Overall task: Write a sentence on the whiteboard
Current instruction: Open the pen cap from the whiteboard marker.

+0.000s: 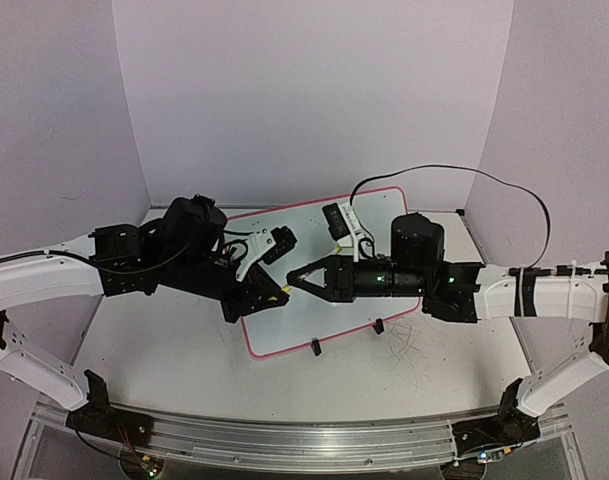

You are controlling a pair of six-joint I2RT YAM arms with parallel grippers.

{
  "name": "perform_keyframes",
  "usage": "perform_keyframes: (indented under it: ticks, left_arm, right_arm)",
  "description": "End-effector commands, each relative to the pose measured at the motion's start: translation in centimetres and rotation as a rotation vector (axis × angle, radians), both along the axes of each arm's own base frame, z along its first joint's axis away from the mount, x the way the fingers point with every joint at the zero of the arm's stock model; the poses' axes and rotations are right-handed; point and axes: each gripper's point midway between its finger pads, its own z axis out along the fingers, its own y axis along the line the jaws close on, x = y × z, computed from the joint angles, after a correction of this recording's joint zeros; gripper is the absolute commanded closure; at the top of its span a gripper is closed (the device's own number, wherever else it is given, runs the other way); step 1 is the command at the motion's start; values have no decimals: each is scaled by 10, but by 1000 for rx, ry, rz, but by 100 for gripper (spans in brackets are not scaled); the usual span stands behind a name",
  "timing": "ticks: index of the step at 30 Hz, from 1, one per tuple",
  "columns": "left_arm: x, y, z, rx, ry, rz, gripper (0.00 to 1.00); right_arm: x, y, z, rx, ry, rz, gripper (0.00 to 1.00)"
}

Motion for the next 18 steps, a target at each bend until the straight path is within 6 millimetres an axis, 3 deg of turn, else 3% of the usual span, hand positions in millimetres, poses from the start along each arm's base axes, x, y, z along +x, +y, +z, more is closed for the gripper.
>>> perform_keyframes:
  ticks: [1,13,18]
  left_arm:
    - [-1,-4,11,-29,-26,-21,100]
    - [0,-2,10,-24,-30,-9,100]
    - [5,7,3,0,-54,26,100]
  right_arm:
    - [-5,8,18,35,-42,54,84]
    - [-10,14,17,32,-47,104,100]
    - [0,-6,30,61,-40,83,100]
